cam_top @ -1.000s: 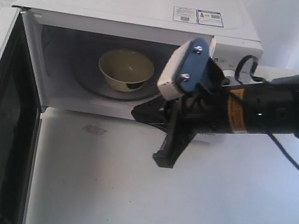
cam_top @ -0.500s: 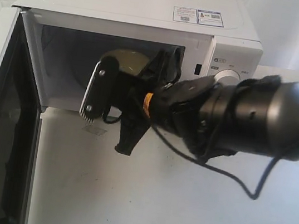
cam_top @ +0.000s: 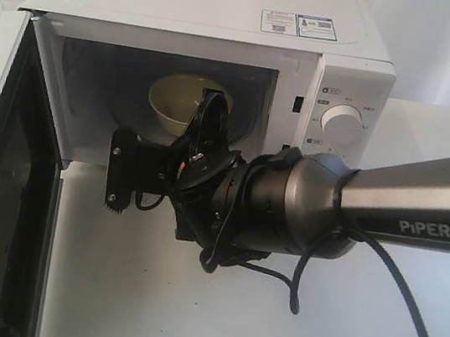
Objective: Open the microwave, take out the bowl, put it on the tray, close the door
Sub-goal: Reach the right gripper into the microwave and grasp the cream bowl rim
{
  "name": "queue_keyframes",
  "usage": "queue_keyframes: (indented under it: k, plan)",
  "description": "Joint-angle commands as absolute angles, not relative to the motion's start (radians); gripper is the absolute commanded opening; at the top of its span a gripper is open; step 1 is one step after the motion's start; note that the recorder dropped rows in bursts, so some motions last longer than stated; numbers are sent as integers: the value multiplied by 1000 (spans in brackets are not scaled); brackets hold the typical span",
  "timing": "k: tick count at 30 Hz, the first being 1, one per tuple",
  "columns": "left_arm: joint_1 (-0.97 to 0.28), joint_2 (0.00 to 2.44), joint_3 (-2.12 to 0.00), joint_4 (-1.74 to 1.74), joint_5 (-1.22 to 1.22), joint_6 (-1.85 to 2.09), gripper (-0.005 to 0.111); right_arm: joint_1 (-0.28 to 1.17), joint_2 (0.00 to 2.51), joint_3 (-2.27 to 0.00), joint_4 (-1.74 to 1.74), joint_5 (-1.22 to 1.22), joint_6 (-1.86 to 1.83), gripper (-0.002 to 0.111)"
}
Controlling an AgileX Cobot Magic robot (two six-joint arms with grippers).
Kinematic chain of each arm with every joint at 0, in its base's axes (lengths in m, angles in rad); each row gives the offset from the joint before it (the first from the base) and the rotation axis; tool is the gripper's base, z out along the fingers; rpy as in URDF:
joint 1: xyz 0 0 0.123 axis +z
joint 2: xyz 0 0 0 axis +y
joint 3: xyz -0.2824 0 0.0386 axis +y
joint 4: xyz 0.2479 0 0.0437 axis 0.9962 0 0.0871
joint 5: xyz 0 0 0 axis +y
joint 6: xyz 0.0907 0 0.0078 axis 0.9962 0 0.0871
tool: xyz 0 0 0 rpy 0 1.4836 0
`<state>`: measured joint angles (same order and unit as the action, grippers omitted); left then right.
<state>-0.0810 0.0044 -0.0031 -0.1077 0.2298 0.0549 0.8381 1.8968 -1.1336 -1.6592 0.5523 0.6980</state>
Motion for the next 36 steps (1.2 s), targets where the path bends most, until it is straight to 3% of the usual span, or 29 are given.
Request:
queue_keyframes:
  k: [1, 3, 8, 10, 36]
  plan:
    - [-81, 0, 0, -114, 231, 52, 0, 842, 1892, -1158, -1653, 535, 677, 2]
    - [-81, 0, 0, -114, 231, 52, 0, 842, 1892, -1166, -1653, 485, 677, 10]
    - [-81, 0, 0, -114, 231, 52, 0, 842, 1898, -1168, -1744, 403, 689, 44]
    - [-81, 0, 0, -114, 231, 52, 0, 842, 1906, -1168, -1744, 442, 729, 50]
    - [-81, 0, 0, -114, 231, 52, 0, 735, 2089, -1406, -1744, 465, 817, 51]
